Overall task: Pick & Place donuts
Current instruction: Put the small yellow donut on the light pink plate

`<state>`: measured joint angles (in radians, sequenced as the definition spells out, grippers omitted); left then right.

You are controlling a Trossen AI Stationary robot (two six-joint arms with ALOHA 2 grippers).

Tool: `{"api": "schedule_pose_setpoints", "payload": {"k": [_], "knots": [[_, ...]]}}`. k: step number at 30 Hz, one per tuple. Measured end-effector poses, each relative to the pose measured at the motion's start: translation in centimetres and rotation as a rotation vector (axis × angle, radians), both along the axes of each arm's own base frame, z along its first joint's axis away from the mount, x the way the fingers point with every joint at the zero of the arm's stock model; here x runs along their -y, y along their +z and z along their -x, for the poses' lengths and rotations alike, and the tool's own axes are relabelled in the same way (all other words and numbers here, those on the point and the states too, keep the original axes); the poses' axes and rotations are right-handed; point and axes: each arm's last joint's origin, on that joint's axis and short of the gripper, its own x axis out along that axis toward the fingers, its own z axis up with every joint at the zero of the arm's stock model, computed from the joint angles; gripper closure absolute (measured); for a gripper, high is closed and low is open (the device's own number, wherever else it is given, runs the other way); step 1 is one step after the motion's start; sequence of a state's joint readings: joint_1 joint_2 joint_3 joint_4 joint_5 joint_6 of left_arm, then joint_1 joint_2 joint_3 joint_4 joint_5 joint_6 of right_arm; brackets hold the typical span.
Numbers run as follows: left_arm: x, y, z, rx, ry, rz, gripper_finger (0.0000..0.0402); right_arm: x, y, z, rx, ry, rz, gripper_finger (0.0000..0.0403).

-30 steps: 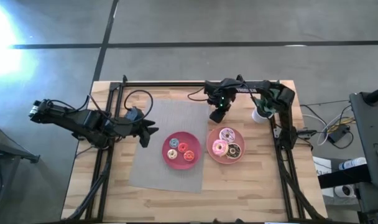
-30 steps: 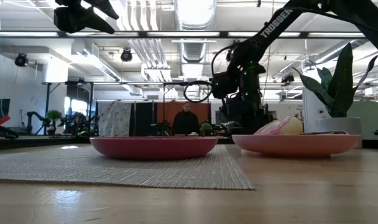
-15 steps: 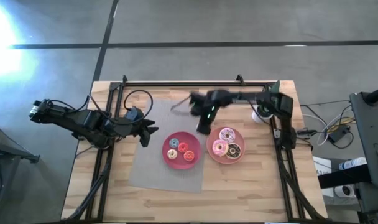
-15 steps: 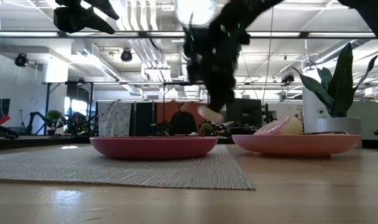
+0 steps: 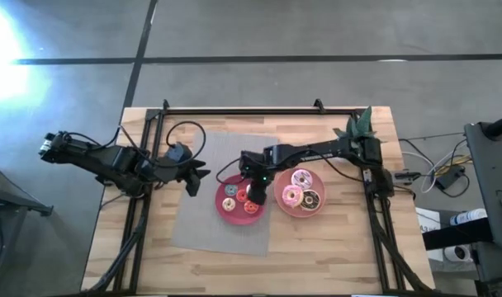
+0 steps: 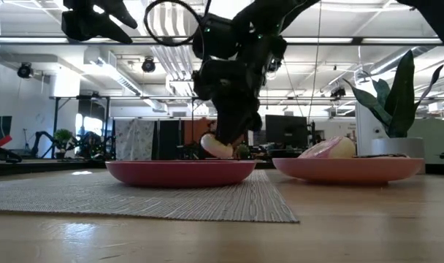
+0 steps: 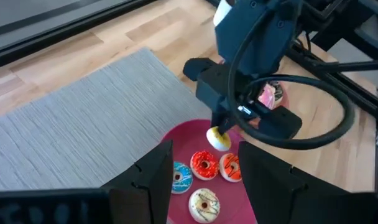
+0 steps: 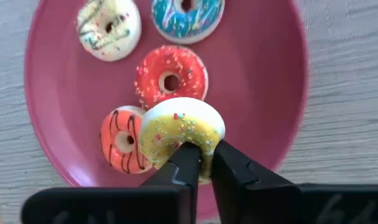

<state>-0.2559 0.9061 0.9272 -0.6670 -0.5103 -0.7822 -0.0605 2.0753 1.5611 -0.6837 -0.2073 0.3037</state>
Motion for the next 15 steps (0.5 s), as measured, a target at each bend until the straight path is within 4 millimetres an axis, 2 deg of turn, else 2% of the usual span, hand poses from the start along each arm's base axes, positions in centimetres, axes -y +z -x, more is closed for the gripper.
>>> {"api": "schedule_pose_setpoints", "payload": {"k": [7,11,15], "knots": [[0.4,-0.3,-0.1,-0.022,-0.03,0.01,0.0248,-0.1,-1.8,-0.2,-0.064,-0.029,-0.022,0.0305],[0.6,-0.3,0.0,-0.03,-0.035,0.019,0.0248,-0.1,-1.4,0.0,-0.078,-0.036,-0.003,0.0261],[0.7,-0.4,0.0,-0.032,-0.04,0.021,0.0248,0.0,-0.4,-0.1,-0.061,-0.039,0.034,0.0234]]}}
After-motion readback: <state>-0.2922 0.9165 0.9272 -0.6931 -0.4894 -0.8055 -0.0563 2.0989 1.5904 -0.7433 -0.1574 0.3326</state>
